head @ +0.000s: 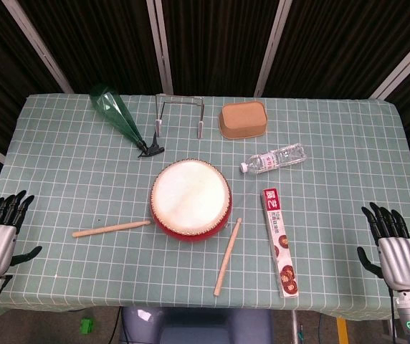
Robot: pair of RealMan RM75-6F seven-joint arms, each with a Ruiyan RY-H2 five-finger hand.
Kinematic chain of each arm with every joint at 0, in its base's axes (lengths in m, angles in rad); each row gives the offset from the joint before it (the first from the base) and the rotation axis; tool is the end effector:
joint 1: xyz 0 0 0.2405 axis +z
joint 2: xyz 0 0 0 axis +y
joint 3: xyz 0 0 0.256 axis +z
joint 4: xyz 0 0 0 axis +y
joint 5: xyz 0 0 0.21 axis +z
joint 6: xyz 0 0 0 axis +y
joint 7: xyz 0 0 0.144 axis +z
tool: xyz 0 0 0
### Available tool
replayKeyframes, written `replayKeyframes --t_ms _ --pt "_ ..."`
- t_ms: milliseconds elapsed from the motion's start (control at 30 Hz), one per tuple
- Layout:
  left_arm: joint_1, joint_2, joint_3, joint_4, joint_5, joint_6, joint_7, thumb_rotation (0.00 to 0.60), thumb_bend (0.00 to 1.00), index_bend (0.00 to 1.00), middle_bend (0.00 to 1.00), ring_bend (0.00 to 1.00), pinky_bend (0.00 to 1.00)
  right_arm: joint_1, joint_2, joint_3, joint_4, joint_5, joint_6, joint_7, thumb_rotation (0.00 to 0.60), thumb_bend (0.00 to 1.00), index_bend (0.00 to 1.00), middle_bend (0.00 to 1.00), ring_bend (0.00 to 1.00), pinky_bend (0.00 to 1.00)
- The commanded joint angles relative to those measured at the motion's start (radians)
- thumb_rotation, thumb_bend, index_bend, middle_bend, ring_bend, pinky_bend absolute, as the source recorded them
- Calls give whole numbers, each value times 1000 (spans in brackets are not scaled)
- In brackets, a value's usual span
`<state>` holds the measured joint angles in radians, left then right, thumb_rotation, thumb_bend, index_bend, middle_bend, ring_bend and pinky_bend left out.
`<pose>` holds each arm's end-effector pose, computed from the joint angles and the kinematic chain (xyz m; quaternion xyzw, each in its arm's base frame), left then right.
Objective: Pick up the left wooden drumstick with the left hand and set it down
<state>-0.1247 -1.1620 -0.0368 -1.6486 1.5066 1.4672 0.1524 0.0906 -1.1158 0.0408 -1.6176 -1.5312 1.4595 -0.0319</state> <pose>-0.2933 0.1891 0.1375 -0.6260 -0.3604 -0.3718 0.5831 -0.3071 -0.1806 0.1532 0.6169 -0.3799 0.3778 0.5765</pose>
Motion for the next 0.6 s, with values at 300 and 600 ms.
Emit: replayKeyframes --t_ms 300,600 --pt "1 0 2 0 2 1 2 600 0 0 0 0 0 0 1 2 -2 0 3 0 600 418 0 0 0 0" --pt "-2 1 5 -8 -7 -14 11 600 0 0 0 0 38 -1 -4 2 0 5 0 -7 600 417 0 0 0 0"
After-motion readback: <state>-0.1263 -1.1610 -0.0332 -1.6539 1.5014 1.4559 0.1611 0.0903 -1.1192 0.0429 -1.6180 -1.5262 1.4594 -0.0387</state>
